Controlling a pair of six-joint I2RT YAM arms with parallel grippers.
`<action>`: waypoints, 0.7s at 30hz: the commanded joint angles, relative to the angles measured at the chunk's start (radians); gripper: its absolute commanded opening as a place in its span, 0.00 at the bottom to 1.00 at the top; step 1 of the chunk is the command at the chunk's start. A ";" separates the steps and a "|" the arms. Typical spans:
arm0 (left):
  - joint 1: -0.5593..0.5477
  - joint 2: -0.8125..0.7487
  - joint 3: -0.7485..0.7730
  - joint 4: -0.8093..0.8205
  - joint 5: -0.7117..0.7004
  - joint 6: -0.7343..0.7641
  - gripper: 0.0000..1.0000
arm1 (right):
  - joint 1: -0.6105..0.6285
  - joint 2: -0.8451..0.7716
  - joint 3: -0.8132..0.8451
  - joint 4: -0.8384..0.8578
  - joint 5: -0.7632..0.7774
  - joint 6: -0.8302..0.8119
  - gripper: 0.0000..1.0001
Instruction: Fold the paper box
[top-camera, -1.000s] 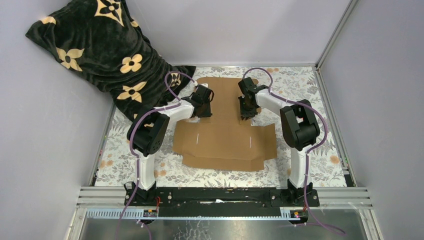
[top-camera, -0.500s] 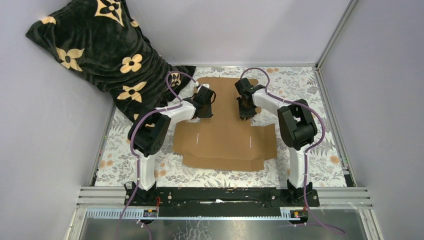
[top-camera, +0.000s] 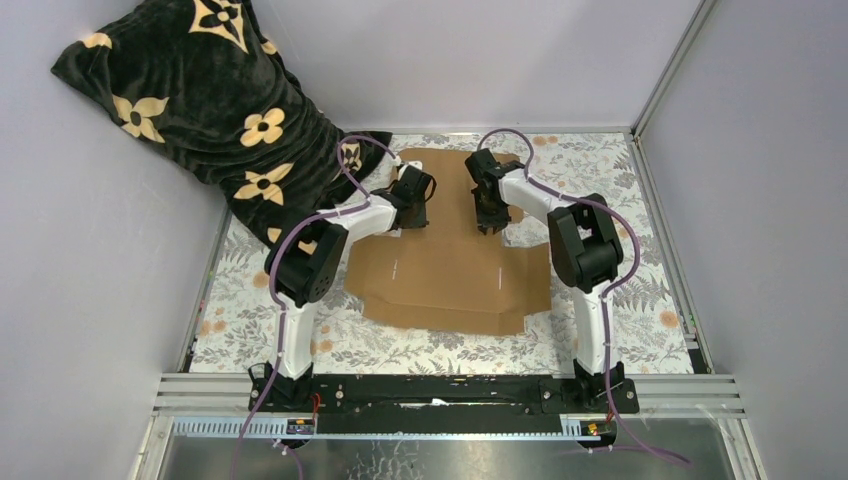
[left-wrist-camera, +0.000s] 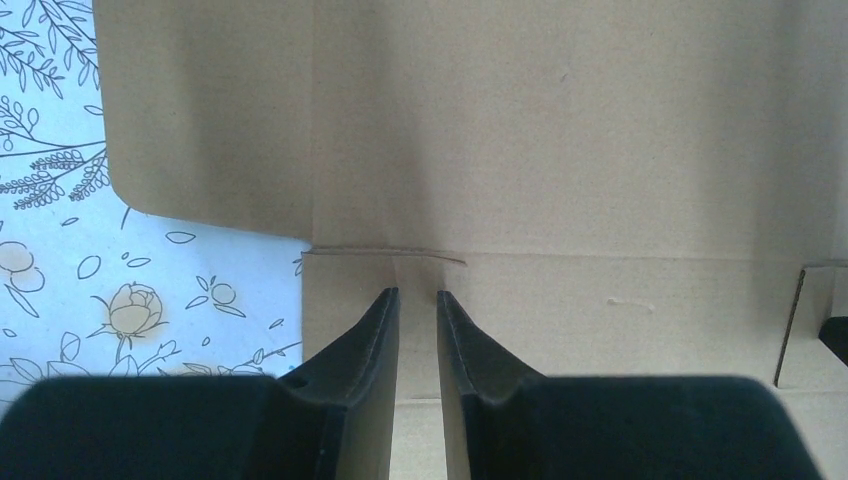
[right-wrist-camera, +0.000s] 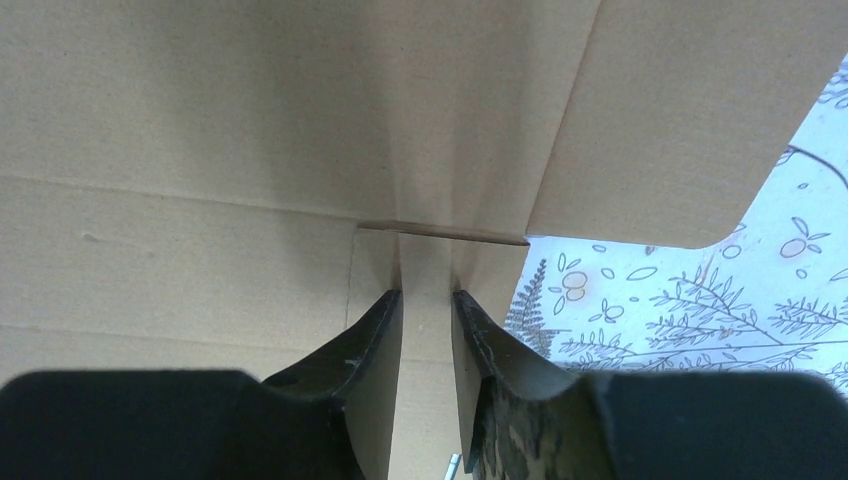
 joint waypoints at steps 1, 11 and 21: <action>0.019 0.068 -0.006 -0.084 0.010 0.017 0.26 | -0.007 0.097 0.024 0.034 0.028 -0.007 0.33; 0.086 0.104 0.053 -0.080 0.044 0.036 0.26 | -0.033 0.179 0.169 0.040 -0.006 -0.014 0.34; 0.137 0.187 0.201 -0.108 0.077 0.069 0.26 | -0.058 0.288 0.359 0.000 -0.029 -0.020 0.35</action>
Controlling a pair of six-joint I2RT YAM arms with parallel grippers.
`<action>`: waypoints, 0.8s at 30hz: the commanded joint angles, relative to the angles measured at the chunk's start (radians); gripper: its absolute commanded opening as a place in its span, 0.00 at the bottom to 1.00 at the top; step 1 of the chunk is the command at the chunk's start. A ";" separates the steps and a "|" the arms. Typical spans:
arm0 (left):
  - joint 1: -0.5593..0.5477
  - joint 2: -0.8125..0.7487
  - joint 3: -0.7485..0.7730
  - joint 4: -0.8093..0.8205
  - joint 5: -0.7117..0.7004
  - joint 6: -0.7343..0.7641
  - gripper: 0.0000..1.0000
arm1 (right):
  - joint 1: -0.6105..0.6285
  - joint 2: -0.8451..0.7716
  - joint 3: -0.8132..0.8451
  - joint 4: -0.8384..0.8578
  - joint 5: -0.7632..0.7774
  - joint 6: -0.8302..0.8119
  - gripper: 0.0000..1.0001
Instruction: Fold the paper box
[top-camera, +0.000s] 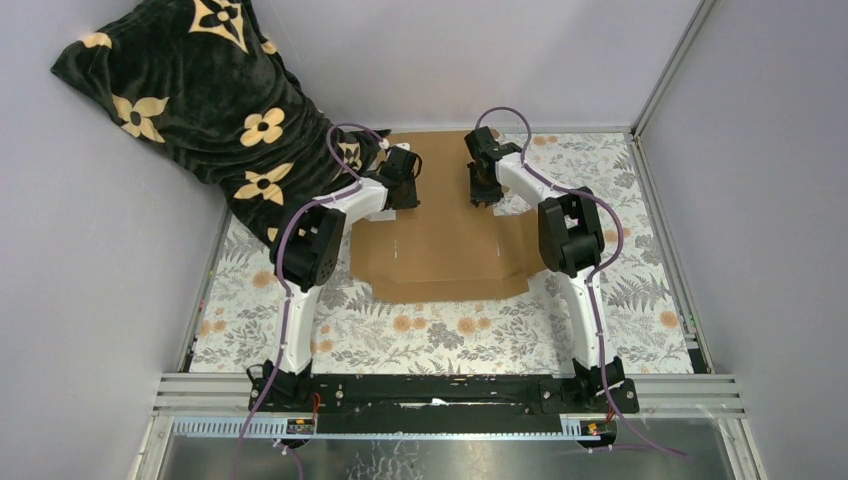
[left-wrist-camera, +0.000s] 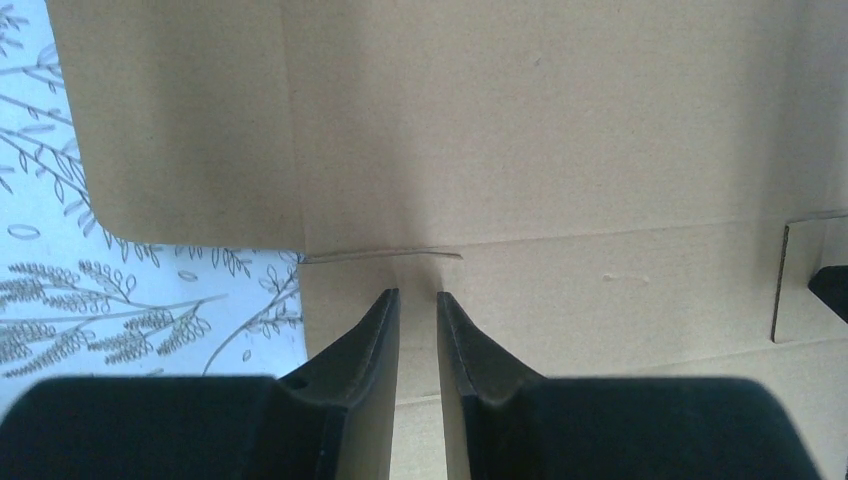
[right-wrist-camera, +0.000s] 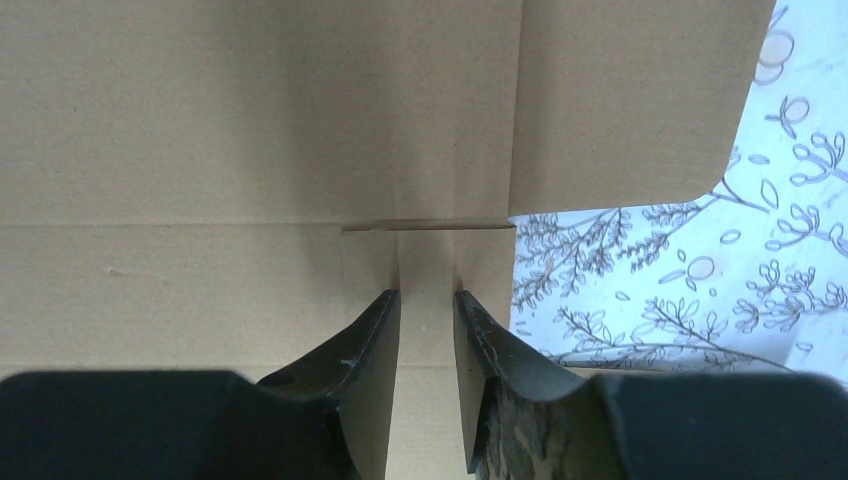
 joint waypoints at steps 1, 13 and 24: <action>0.025 0.084 0.049 -0.096 0.033 0.045 0.27 | -0.015 0.092 0.044 -0.008 -0.018 -0.003 0.35; 0.064 0.152 0.174 -0.098 0.099 0.072 0.28 | -0.052 0.149 0.122 -0.008 -0.067 -0.003 0.37; 0.122 -0.132 0.156 -0.095 0.156 0.071 0.37 | -0.067 -0.078 0.141 0.003 -0.130 -0.069 0.49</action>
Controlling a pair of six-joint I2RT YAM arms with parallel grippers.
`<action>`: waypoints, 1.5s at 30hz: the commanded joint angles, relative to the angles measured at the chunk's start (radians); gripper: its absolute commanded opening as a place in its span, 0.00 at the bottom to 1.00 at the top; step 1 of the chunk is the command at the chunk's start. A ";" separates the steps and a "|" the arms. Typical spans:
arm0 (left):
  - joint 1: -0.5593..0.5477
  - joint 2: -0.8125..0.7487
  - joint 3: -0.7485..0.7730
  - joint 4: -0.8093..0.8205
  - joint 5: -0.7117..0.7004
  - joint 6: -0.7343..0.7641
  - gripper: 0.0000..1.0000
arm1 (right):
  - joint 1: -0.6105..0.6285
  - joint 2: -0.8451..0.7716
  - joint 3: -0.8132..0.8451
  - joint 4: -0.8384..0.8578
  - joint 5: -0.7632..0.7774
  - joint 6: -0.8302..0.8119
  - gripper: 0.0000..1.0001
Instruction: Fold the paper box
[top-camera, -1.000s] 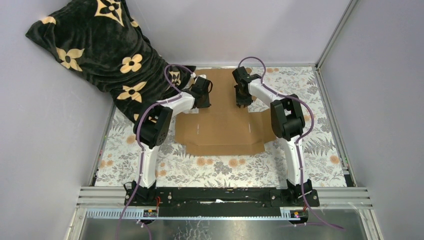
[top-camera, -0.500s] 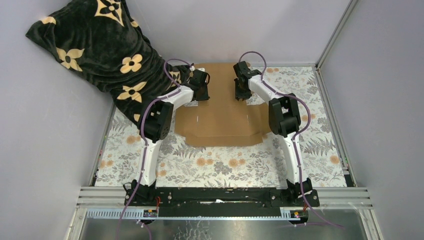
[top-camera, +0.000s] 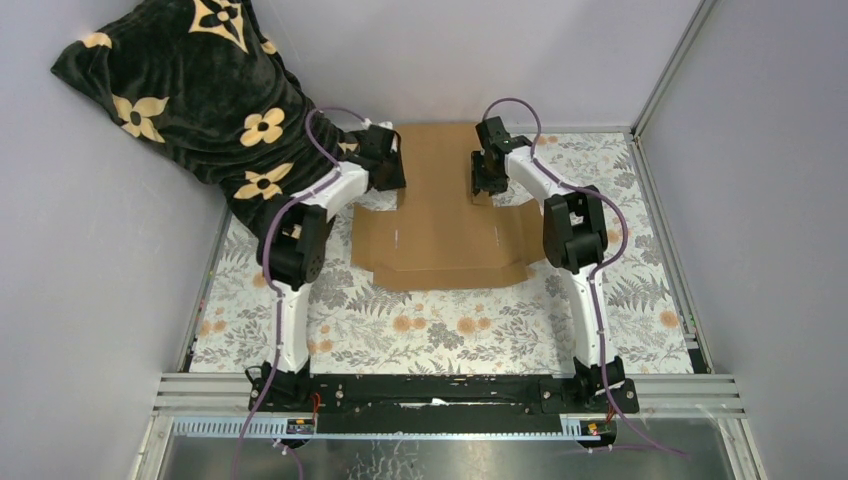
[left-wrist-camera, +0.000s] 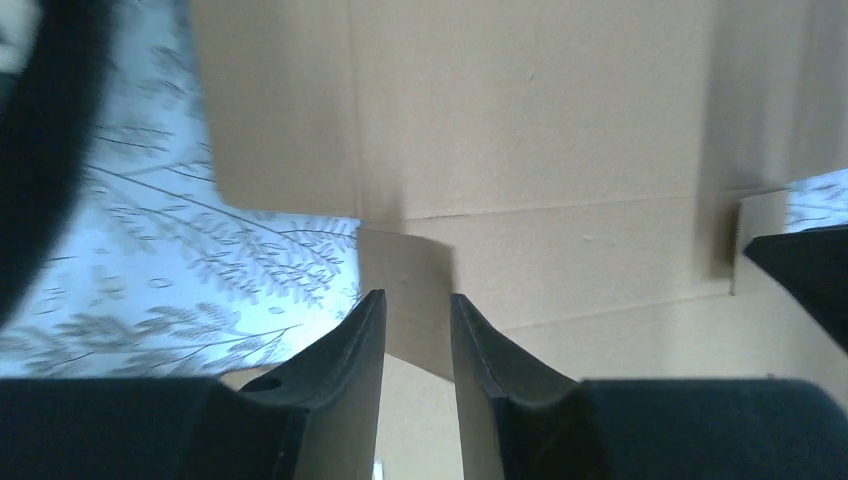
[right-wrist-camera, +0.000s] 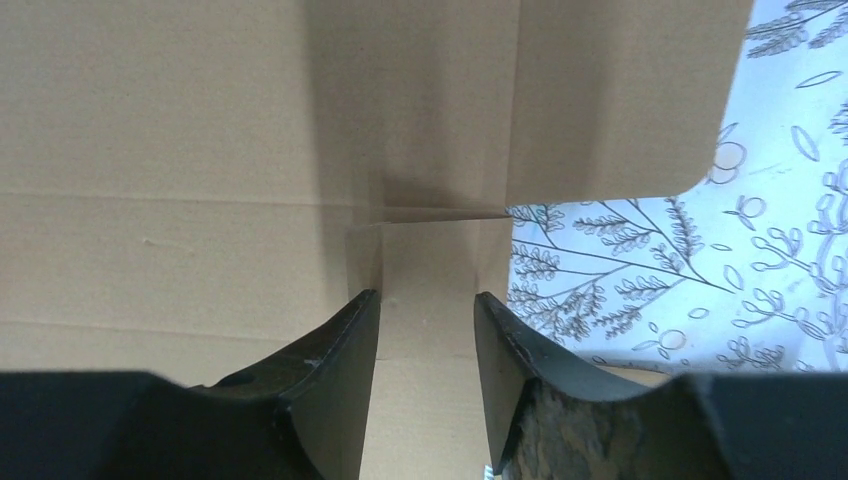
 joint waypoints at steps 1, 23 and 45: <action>0.034 -0.156 0.055 -0.035 0.035 0.030 0.38 | -0.014 -0.141 0.057 -0.049 -0.042 -0.050 0.50; -0.016 -0.963 -0.771 -0.082 0.039 -0.190 0.23 | -0.044 -0.885 -0.907 0.017 0.000 0.079 0.33; -0.055 -1.001 -1.014 -0.045 -0.058 -0.257 0.24 | -0.115 -0.900 -1.135 0.108 0.017 0.111 0.36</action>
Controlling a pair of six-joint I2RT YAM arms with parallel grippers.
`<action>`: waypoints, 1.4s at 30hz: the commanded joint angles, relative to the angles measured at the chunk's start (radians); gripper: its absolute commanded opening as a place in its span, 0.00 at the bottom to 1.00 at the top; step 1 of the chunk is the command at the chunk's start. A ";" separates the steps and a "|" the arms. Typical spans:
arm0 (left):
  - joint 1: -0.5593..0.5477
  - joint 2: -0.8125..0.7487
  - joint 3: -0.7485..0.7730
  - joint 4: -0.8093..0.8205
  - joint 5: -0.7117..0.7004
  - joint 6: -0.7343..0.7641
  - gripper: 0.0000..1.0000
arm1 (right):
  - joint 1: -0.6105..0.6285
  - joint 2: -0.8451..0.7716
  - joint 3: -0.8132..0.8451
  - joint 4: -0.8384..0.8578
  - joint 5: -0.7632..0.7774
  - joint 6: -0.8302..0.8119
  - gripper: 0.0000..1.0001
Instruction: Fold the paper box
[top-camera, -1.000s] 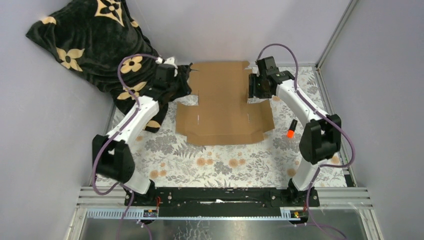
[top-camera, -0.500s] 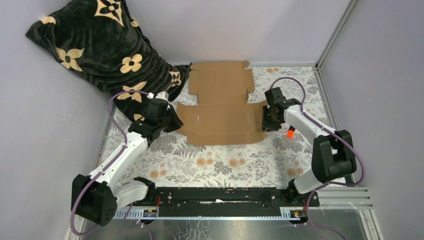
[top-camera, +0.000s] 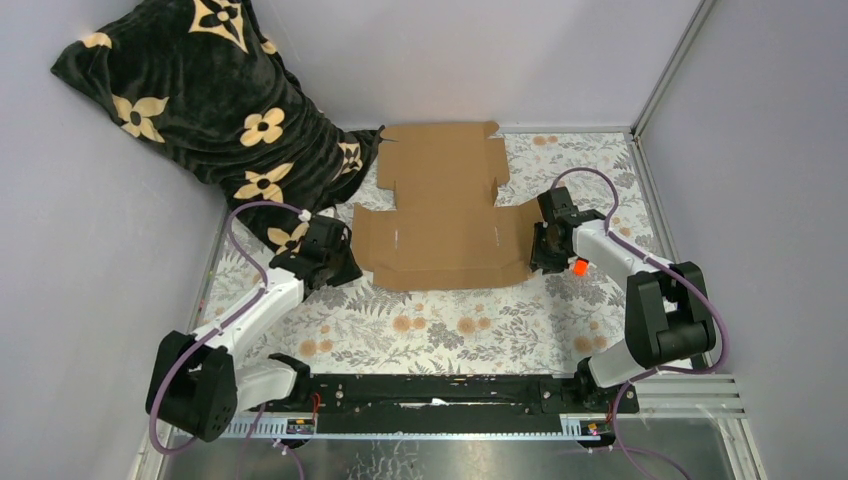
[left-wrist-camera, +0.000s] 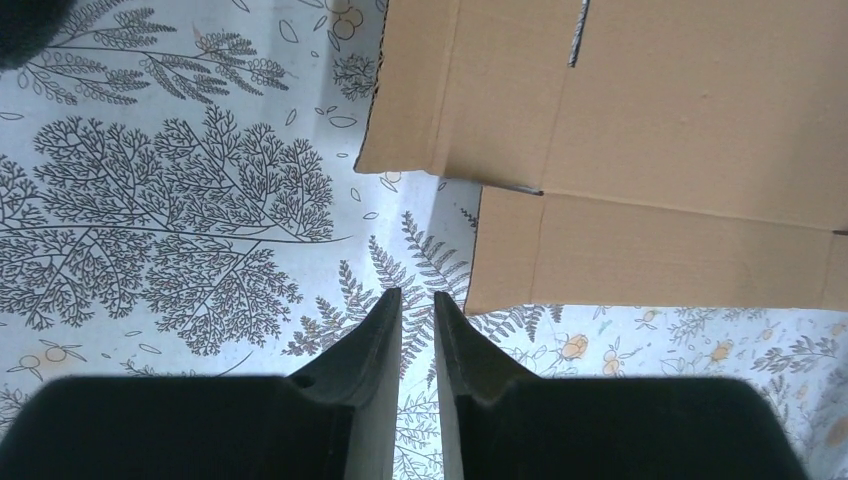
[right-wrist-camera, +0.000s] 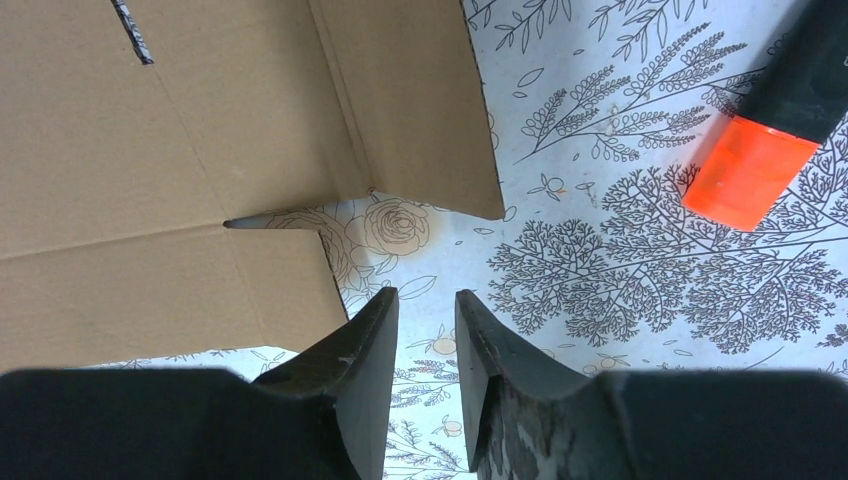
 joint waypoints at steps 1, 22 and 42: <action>-0.020 0.042 -0.008 0.072 -0.032 -0.025 0.24 | -0.004 -0.011 -0.012 0.034 0.013 0.003 0.36; -0.073 0.201 0.018 0.170 -0.038 -0.054 0.22 | -0.004 0.014 -0.013 0.060 -0.059 -0.010 0.36; -0.156 0.257 0.120 0.148 -0.073 -0.074 0.21 | -0.003 -0.025 0.019 0.040 -0.114 -0.026 0.36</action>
